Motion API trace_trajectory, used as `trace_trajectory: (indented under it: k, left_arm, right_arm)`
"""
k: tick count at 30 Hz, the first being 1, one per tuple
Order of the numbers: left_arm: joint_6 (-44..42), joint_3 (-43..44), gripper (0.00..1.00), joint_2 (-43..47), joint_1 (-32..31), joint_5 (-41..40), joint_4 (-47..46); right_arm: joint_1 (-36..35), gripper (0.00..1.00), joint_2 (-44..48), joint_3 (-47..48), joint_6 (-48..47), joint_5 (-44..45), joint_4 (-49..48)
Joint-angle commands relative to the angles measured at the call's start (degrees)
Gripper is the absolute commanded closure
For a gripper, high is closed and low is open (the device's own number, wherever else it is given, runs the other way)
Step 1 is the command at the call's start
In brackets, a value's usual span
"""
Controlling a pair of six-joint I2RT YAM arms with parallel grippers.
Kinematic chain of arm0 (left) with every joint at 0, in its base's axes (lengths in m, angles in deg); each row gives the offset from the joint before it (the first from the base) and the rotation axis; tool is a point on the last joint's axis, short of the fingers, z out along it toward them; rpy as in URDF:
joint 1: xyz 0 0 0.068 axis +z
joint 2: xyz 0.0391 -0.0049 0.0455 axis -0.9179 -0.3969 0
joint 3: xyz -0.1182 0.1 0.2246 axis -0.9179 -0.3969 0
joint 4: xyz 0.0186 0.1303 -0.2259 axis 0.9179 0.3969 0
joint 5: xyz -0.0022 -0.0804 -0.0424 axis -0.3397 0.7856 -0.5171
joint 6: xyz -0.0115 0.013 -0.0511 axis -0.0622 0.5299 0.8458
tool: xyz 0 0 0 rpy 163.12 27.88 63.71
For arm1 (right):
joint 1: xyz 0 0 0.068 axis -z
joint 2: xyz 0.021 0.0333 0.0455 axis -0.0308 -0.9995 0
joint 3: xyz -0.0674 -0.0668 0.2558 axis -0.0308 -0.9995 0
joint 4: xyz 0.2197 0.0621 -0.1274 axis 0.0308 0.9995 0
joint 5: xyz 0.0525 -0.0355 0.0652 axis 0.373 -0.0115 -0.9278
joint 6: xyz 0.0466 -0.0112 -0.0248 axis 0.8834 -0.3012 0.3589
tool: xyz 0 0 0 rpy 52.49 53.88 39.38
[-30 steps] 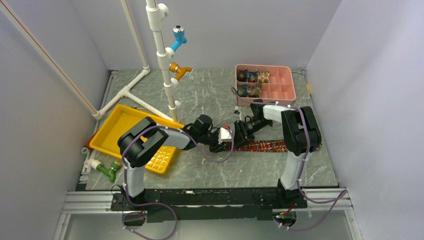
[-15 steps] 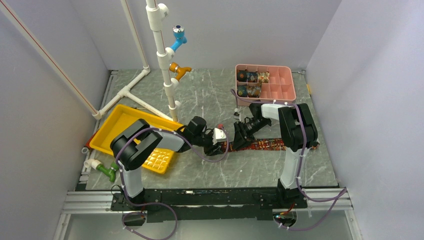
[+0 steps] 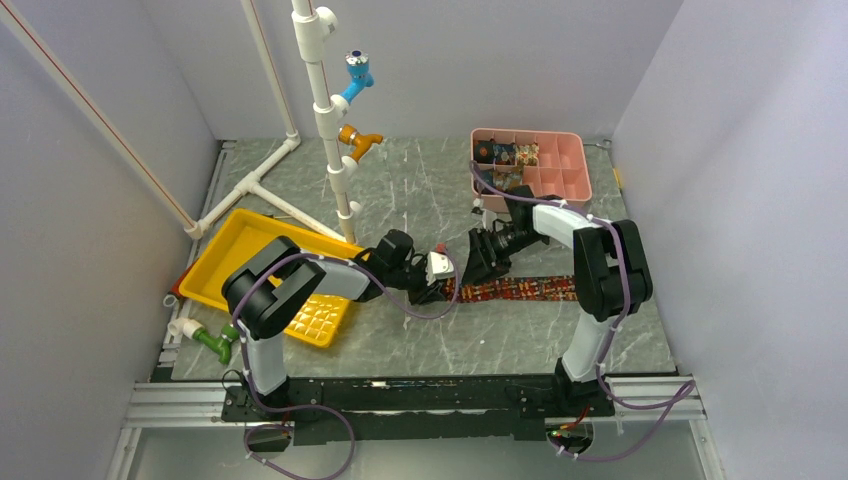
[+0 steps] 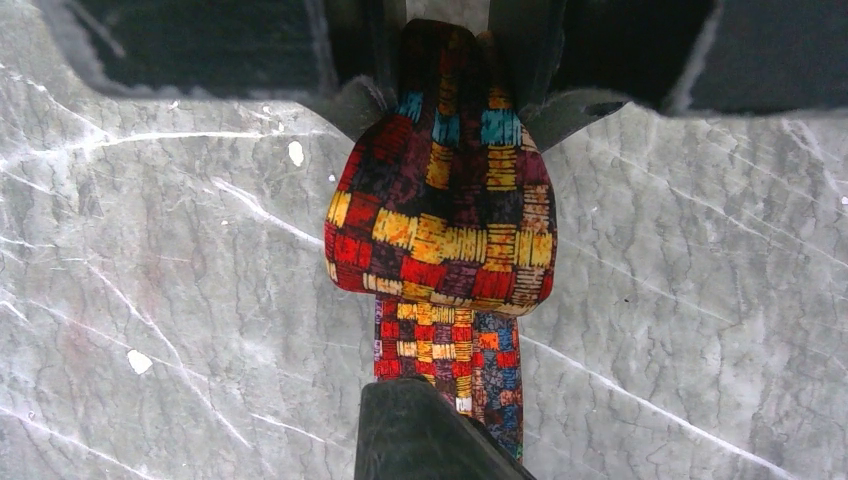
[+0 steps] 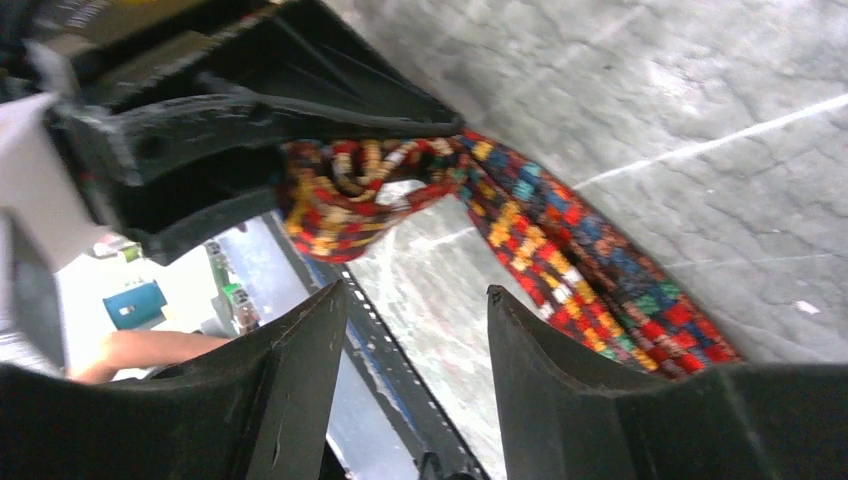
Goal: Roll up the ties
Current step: Roll the tie at the center of the board.
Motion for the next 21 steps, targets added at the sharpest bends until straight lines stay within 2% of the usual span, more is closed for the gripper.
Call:
trace_trajectory:
  k: [1,14,16,21]
  left_arm:
    - [-0.89,-1.04,0.74,-3.86,-0.72,-6.40,11.14]
    - [-0.73,-0.42,0.71,-4.66,-2.10,-7.72,12.54]
    - [-0.74,-0.15,0.71,-4.71,-2.18,-7.75,12.85]
    - [-1.34,-0.09,0.67,-4.62,-2.10,-6.07,13.00]
  right_arm:
    - [-0.08,0.43,1.42,1.20,5.52,-6.88,-2.21]
    - [-3.45,0.46,-5.05,5.66,7.31,-9.22,-3.27]
    - [-3.50,0.53,-5.71,5.84,6.84,-8.94,-3.03]
    - [-3.58,0.93,-8.10,5.76,3.79,-2.19,-1.36]
